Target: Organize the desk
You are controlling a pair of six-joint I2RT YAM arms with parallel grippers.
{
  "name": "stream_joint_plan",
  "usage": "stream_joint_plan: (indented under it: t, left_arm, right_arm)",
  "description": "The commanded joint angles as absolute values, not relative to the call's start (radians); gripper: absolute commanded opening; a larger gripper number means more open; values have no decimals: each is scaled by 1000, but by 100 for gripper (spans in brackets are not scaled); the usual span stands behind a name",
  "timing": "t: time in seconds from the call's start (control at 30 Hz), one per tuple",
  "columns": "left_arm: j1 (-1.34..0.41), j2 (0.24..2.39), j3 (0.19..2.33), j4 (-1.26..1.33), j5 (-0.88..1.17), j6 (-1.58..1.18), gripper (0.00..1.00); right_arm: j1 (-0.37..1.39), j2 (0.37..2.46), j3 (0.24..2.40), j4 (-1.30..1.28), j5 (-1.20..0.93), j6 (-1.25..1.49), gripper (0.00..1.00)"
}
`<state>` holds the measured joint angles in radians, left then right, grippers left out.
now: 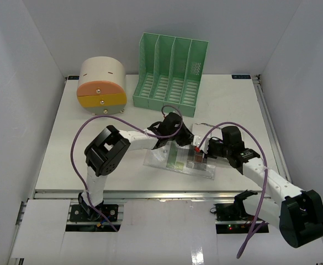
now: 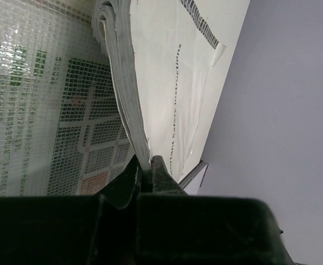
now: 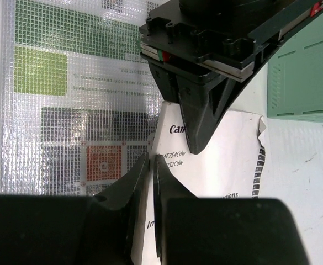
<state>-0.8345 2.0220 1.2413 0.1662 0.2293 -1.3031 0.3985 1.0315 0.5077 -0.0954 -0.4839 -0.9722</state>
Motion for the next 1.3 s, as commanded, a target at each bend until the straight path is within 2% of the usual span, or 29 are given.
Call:
stream_joint_plan:
  t: [0.0,0.07,0.1,0.23,0.53,0.7,0.83,0.97,1.1,1.27]
  left_arm:
    - [-839,1983,1214,305,270,-1240,0]
    - [-836,1951,1215,315,288,-1187,0]
    - [-835,1928,1218,306,287,-1142,0]
    - [-827,1821,1247,216,275,-974,0]
    - [-805,1582,1362,-95,162,-667,0]
    - [-746,1506,1526,-286,66,-562,0]
    - [-645,1548,1729,-446,50,-510,0]
    - [-597,1669,1939,-590,-52,-423,0]
    - [-573,1764,2138,-635,-90,-351,0]
    - [-573,1880,2272,-631,-88,-269,0]
  right_arm:
    - [402,960,518,-69,-513,-903,27]
    - [402,936,543,-117,-472,-867,51]
    - [399,914,560,-128,-464,-843,57]
    - [358,808,610,-170,-437,-778,69]
    - [307,758,697,-194,-386,-684,74]
    - [260,747,685,-155,-376,-640,74]
    - [225,726,639,-119,-367,-618,75]
    - [207,710,584,-91,-357,-610,75]
    - [177,706,539,-68,-365,-607,75]
    - [151,706,526,-62,-388,-604,76]
